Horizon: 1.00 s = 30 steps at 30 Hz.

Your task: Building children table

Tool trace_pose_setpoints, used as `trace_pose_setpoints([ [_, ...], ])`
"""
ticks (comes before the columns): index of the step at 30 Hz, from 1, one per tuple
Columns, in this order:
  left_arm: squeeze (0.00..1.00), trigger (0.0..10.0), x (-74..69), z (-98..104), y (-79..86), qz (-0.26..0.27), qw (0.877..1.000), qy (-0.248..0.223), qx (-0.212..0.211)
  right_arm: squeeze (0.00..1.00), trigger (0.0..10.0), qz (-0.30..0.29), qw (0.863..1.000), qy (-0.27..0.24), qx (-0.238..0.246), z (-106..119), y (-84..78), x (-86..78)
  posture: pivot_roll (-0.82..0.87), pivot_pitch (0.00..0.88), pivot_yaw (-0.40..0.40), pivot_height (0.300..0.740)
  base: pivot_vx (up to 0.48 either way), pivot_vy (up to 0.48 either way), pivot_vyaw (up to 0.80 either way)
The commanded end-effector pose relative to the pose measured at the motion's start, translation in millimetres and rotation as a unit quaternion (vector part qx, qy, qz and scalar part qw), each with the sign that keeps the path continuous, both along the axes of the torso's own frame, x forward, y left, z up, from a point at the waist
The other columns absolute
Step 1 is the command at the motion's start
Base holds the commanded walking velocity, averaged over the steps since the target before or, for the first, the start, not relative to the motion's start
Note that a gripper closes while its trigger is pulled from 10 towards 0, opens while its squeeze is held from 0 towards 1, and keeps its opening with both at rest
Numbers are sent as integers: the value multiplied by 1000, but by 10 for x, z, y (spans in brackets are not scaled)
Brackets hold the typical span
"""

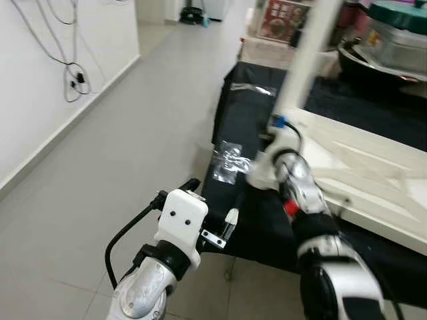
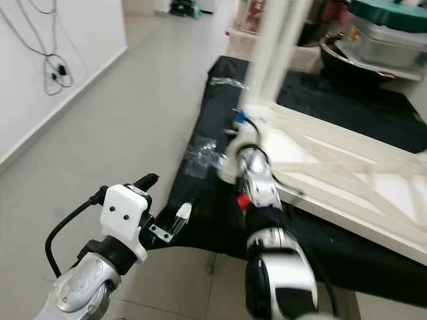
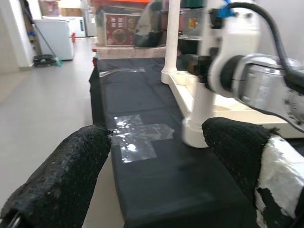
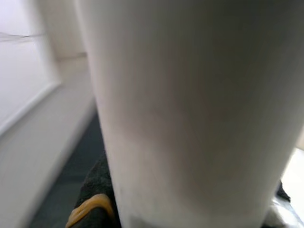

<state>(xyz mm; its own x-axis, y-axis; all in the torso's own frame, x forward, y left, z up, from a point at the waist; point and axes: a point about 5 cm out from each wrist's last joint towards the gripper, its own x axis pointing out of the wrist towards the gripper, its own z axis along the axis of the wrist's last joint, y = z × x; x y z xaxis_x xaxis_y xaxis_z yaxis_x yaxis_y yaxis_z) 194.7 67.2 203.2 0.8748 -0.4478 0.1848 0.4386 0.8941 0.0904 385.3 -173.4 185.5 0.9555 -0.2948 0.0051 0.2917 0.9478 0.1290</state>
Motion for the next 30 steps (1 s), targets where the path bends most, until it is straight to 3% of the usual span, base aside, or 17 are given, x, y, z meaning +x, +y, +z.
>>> trace_pose_setpoints([
  [1,0,10000,-16,-4,-21,-6,1000,1,1,0,0,-31,998,58,13,-247,-23,-83,138,102,-140,740,0,0,0],
  [4,0,10000,-18,-6,-21,-6,1000,1,1,0,0,-22,998,48,24,-234,69,-82,138,102,-140,740,0,0,0],
  [5,0,10000,-18,-7,-20,-6,1000,1,2,0,9843,4,999,32,29,-197,174,-65,134,103,-139,740,0,0,0],
  [7,0,10000,-16,-7,-20,-6,1000,1,2,0,10000,41,998,9,39,-143,292,-41,135,104,-140,740,0,0,0],
  [8,0,10000,-13,-9,-18,-6,1000,1,3,1000,10000,92,994,-17,48,-80,393,-10,134,104,-139,740,0,0,0],
  [10,0,10000,-11,-10,-16,-6,1000,1,4,1000,10000,119,991,-32,52,-33,455,-3,134,104,-139,740,0,0,0],
  [11,0,10000,-8,-9,-17,-5,1000,1,5,0,10000,174,980,-62,75,76,464,49,136,103,-143,740,0,0,0],
  [16,0,10000,-5,-6,-11,-4,1000,0,5,0,10000,232,964,-97,91,247,386,97,134,105,-141,740,0,0,0],
  [20,0,10000,-2,-4,-16,-4,1000,-1,5,0,10000,460,877,-112,81,400,353,65,135,104,-144,740,0,0,0],
  [22,0,10000,-2,-4,-16,-4,1000,-1,5,0,10000,460,877,-112,81,400,353,65,135,104,-144,740,0,0,0],
  [24,0,10000,-3,-2,-16,-4,1000,-2,5,0,10000,562,818,-101,68,360,377,-24,136,106,-144,740,0,0,0],
  [25,0,10000,-3,-2,-16,-4,1000,-2,5,0,10000,562,818,-101,68,360,377,-24,136,106,-144,740,0,0,0],
  [26,0,10000,-2,0,-15,-4,1000,-2,5,0,10000,632,768,-85,54,301,408,-112,137,106,-146,740,0,0,0],
  [27,0,10000,-2,0,-15,-4,1000,-2,5,0,10000,632,768,-85,54,301,408,-112,137,106,-146,740,0,0,0],
  [28,0,10000,-1,4,-15,-4,1000,-3,4,0,10000,695,715,-58,41,222,450,-204,140,108,-147,740,0,0,0],
  [29,0,10000,-1,7,-16,-4,1000,-3,4,0,10000,735,676,-34,40,158,515,-257,141,108,-147,740,0,0,0],
  [30,0,10000,-1,7,-16,-4,1000,-3,4,0,10000,735,676,-34,40,158,515,-257,141,108,-147,740,0,0,0],
])
